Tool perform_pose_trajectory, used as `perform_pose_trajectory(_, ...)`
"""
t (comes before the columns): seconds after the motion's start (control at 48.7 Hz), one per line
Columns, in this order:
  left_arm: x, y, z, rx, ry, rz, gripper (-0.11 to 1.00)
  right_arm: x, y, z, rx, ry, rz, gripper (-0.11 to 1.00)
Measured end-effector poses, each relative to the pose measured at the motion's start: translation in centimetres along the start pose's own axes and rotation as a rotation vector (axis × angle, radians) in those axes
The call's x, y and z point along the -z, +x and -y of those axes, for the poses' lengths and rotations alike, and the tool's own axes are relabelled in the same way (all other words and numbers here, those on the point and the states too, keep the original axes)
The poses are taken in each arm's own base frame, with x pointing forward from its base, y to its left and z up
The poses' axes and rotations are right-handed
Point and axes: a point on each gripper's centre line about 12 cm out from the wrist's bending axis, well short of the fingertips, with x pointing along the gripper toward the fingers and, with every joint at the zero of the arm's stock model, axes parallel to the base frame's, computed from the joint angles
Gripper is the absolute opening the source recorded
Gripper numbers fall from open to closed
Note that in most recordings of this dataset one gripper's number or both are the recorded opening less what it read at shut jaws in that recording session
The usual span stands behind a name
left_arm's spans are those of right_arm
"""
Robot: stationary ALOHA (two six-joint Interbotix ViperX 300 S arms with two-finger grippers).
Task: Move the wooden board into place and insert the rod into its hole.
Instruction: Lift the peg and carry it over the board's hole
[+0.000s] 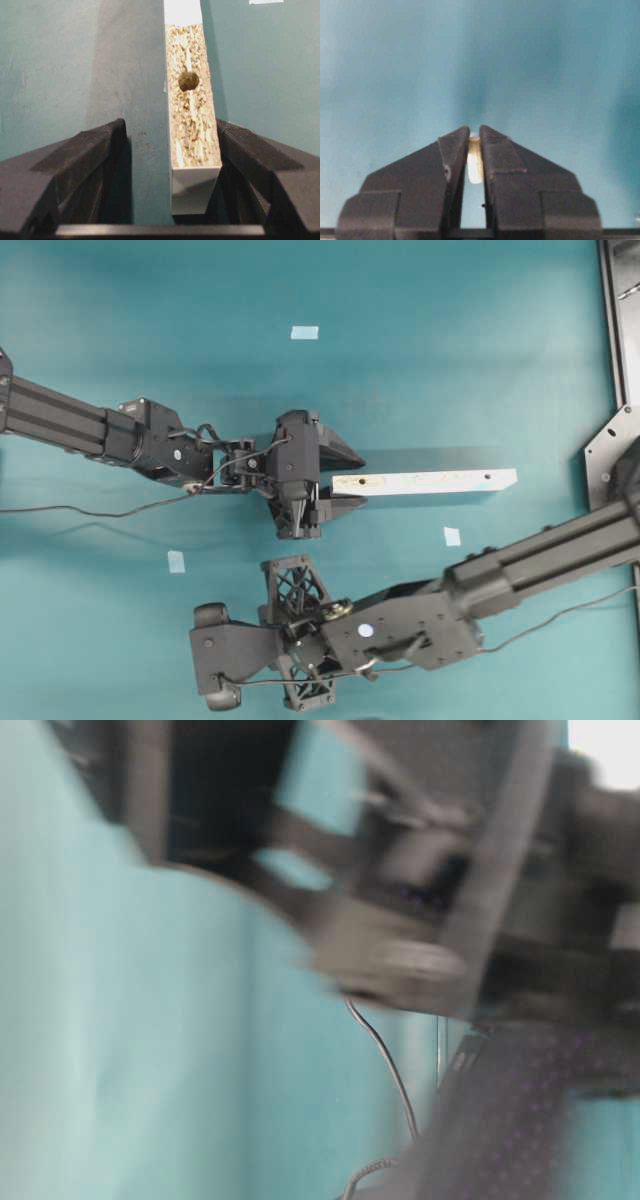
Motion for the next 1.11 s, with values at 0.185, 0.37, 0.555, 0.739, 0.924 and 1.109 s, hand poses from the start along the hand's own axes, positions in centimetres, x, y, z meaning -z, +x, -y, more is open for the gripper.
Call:
perform_pose_trajectory(0.185,0.1,0.0,0.0,-0.001,-0.001,-0.002,0.74,-2.3,-4.9,1.6,-0.006,0.021,0.1,0.09)
perform_pose_trajectory(0.37,0.1,0.0,0.0,0.0,0.0,-0.002,0.74,-3.6,-9.1,3.8,-0.003,0.063,0.164,0.09)
perform_pose_trajectory(0.555,0.1,0.0,0.0,0.0,0.0,-0.002,0.74,-4.1,-11.8,5.7,-0.014,0.094,0.247,0.09)
perform_pose_trajectory(0.739,0.1,0.0,0.0,0.0,0.0,-0.002,0.74,-4.1,-13.7,7.0,-0.067,0.112,0.405,0.09)
perform_pose_trajectory(0.924,-0.1,-0.1,0.0,0.0,0.0,0.002,0.74,-2.7,-15.5,8.0,-0.118,0.105,0.556,0.09)
perform_pose_trajectory(1.109,-0.1,-0.1,0.0,0.0,0.0,0.002,0.74,-0.6,-17.4,9.7,-0.107,0.072,0.648,0.09)
